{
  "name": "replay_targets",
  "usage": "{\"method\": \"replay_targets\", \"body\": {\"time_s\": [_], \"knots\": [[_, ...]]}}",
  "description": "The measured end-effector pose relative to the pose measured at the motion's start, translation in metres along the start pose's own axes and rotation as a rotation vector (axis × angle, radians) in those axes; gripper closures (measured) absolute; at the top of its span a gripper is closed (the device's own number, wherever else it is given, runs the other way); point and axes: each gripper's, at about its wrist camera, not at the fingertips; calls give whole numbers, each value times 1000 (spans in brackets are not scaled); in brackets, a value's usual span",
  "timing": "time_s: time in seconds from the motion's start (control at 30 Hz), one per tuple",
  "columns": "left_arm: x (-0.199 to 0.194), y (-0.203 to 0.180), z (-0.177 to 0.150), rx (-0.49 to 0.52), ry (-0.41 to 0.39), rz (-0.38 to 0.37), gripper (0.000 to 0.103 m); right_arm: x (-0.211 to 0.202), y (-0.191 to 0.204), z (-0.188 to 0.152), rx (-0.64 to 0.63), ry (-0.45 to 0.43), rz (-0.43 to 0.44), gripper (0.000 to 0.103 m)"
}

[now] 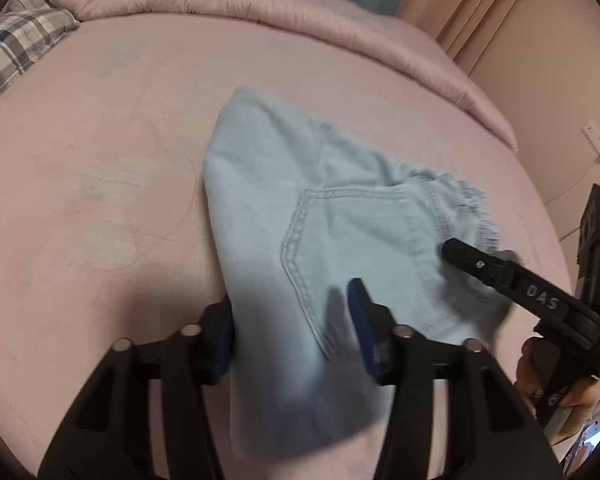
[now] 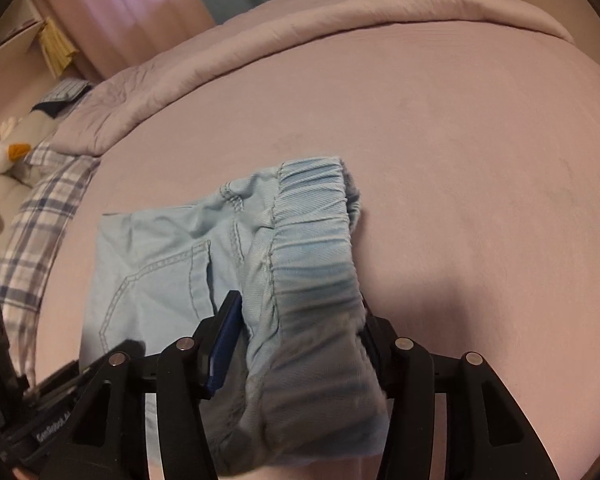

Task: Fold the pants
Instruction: 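Open both tools and release the folded jeans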

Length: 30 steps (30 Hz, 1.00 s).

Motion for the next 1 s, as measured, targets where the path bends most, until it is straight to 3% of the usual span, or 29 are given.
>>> {"method": "replay_targets", "body": {"time_s": [0.07,0.2,0.3,0.4,0.53,0.67,1.0], "knots": [[-18,-1,-2,-6,-31,-15,26,-13,3,-2,-7,-20,-28,48],[-71,-8,-14,-14,-164,-48,15,-56,10,-16,-34,-132,-99,33],[-105,-15,-25,-12,-239,-78,1,-80,13,-28,-54,-175,-84,29],[-132,-23,-34,4,-307,-12,1,-104,12,-38,-49,-217,-85,26],[-150,-31,-42,17,-372,32,1,-125,17,-45,-45,-281,-155,23],[-154,-33,-48,24,-342,32,1,-133,23,-44,-68,-311,-202,23],[-148,-39,-59,42,-315,7,1,-146,28,-46,-65,-341,-185,22]]}}
Point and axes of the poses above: each gripper's, at about its wrist camera, not at the fingertips, and x roughly the way its jaws point, y to its left, z to its top, and after that the axes turned 5 degrees about -x, right-handed
